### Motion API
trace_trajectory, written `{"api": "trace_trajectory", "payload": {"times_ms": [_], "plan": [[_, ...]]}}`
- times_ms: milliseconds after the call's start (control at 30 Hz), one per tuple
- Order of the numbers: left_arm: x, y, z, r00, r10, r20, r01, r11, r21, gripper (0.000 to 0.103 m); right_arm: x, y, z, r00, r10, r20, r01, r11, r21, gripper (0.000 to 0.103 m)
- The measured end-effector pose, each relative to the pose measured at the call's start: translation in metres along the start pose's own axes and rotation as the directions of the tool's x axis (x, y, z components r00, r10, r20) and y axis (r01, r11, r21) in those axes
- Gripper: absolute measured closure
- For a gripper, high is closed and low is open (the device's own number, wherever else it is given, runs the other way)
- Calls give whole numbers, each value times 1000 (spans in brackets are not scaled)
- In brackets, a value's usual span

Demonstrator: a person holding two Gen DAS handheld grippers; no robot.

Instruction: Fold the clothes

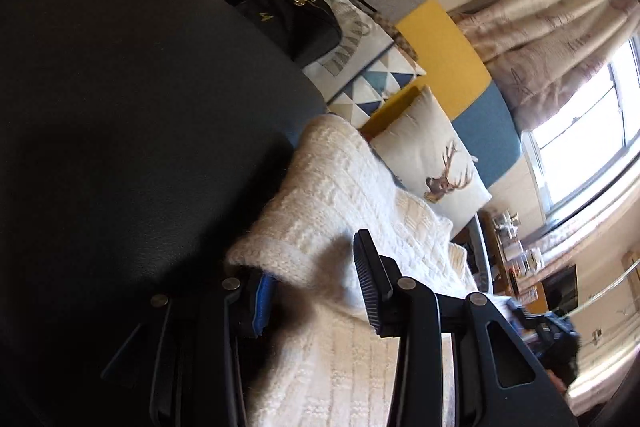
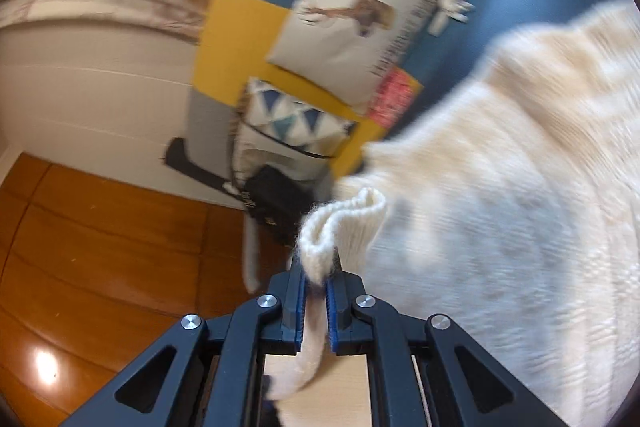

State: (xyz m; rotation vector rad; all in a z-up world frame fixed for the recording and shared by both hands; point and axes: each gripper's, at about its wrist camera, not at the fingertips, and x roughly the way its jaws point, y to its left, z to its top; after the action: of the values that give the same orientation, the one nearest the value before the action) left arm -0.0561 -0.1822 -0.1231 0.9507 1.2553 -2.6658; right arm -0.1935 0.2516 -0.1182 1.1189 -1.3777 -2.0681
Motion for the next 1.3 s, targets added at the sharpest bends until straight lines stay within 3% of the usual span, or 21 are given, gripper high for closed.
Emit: {"api": "trace_trajectory", "payload": {"times_ms": [100, 233, 367, 567, 667, 900, 933, 1033, 1167, 1233, 1267, 1300], "plan": [[-1, -7, 0, 999, -38, -1, 38, 999, 9, 55, 1, -11, 8, 1000, 14, -7, -13, 999, 33, 96], [0, -19, -2, 999, -32, 7, 31, 997, 70, 55, -12, -2, 24, 997, 58, 56, -57, 998, -31, 96], [7, -21, -5, 1000, -12, -17, 13, 996, 93, 55, -13, -12, 33, 998, -1, 59, 5, 998, -62, 96], [6, -17, -10, 1000, -9, -29, 12, 996, 88, 54, -11, -57, 30, 995, -93, 16, 93, 995, 21, 96], [5, -19, -13, 999, -26, -36, 29, 994, 107, 49, -18, -68, 30, 996, -86, 27, 84, 995, 47, 96], [4, -16, -13, 999, -34, -33, 37, 995, 89, 49, -32, -60, 24, 996, -83, 45, 84, 996, -6, 96], [4, -16, -13, 999, -34, -32, 37, 995, 89, 49, -32, -60, 24, 995, -90, 44, 90, 996, -7, 95], [3, -16, -13, 999, -35, -31, 38, 995, 89, 49, -30, -64, 24, 996, -83, 41, 82, 996, 42, 76], [4, -16, -13, 999, -40, -32, 42, 995, 85, 49, -21, -59, 23, 994, -109, 10, 108, 994, 24, 74], [4, -16, -13, 999, -39, -30, 41, 995, 87, 49, -16, -53, 21, 993, -118, -3, 118, 993, -16, 74], [4, -16, -13, 999, -36, -30, 38, 995, 89, 49, -13, -49, 20, 992, -125, -5, 124, 991, -44, 81], [4, -17, -13, 999, -33, -30, 36, 995, 91, 49, -10, -45, 18, 991, -132, -14, 131, 989, -74, 96]]}}
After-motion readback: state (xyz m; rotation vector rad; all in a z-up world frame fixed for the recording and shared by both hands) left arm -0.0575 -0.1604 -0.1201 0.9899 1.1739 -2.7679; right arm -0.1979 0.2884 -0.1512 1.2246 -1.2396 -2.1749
